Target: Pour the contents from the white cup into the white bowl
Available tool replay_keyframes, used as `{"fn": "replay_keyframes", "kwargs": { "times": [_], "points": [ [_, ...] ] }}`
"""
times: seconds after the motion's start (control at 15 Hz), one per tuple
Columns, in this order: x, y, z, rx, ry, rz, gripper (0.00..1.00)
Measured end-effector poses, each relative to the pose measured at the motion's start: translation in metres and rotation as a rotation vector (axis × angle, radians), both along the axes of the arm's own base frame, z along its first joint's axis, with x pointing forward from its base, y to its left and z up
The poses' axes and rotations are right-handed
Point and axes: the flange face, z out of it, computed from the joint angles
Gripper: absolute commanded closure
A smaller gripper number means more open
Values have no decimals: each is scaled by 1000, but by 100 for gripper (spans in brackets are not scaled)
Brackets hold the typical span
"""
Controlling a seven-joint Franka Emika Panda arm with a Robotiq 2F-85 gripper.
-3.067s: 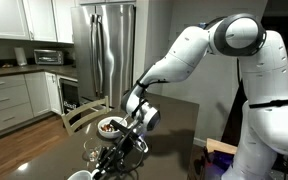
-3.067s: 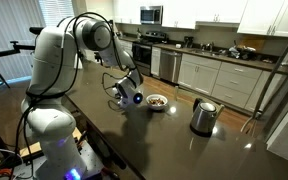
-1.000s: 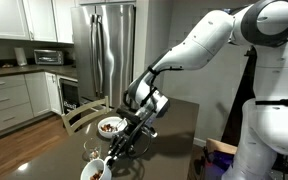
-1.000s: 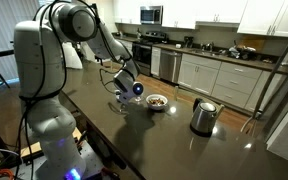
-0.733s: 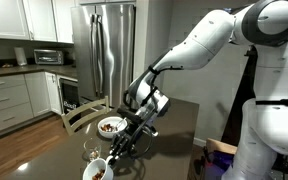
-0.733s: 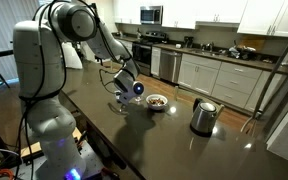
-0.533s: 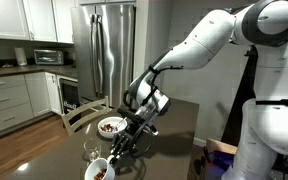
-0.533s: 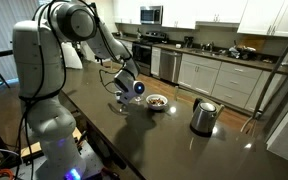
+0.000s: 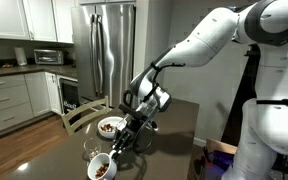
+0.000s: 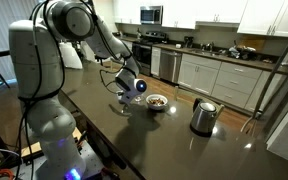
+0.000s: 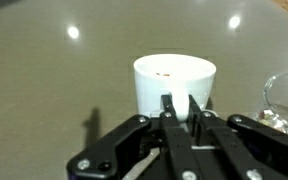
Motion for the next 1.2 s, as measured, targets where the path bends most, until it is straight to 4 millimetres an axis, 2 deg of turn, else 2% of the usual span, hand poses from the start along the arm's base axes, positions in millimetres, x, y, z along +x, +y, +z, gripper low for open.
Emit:
{"fn": "replay_keyframes", "kwargs": {
  "times": [0.73, 1.2],
  "points": [
    [7, -24, 14, -122, -33, 2, 96],
    [10, -31, 28, -98, -55, -6, 96]
  ]
}}
